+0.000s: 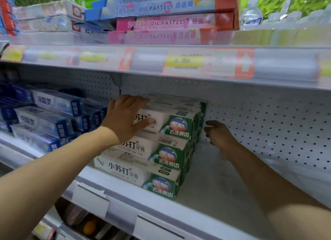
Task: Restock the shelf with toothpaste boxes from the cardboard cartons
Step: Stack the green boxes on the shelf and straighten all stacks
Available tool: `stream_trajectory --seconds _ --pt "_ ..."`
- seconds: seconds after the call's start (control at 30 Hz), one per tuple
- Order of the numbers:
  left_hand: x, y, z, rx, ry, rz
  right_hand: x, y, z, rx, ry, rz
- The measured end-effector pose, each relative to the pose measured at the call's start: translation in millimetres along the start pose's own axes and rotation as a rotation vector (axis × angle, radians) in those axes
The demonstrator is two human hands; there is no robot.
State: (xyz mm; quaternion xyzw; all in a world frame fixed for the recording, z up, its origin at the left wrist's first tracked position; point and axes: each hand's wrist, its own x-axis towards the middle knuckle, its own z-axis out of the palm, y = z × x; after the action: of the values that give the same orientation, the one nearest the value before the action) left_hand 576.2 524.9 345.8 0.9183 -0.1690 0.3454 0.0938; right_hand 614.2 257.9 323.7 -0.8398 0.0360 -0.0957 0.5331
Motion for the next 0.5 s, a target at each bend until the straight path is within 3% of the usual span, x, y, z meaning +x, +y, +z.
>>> stream_trajectory --seconds 0.37,0.5 --pt "8 -41 3 -0.13 0.039 0.094 -23 -25 20 0.029 0.251 -0.065" --pt "26 -75 4 -0.254 0.042 0.109 -32 -49 27 0.136 0.25 -0.043"
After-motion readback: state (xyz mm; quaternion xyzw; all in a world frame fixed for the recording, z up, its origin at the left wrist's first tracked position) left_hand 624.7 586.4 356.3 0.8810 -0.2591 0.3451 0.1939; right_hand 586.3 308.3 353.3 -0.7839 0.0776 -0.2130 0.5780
